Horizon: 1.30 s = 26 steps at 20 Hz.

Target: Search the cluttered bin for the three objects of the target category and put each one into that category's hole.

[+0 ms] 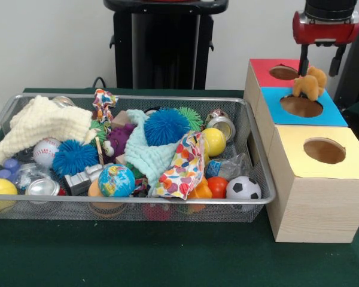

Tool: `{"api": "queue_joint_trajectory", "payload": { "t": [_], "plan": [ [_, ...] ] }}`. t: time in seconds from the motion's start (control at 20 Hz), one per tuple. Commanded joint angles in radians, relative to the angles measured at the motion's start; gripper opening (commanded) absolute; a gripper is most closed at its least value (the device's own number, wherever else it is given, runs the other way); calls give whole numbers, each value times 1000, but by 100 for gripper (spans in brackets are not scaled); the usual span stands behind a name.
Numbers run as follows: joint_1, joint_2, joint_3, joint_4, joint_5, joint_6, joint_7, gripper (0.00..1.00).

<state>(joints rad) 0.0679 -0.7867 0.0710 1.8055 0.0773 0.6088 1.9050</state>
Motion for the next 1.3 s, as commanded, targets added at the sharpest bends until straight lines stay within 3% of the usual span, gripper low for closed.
{"api": "queue_joint_trajectory", "payload": {
  "t": [0.05, 0.25, 0.7, 1.3],
  "plan": [
    [50, 79, 0, -151, -5, 148, 172, 100],
    [72, 135, -5, -196, 10, 137, 190, 100],
    [92, 168, -2, -168, 45, 56, 202, 100],
    [115, 207, -20, -190, 44, 21, 205, 100]
  ]
}}
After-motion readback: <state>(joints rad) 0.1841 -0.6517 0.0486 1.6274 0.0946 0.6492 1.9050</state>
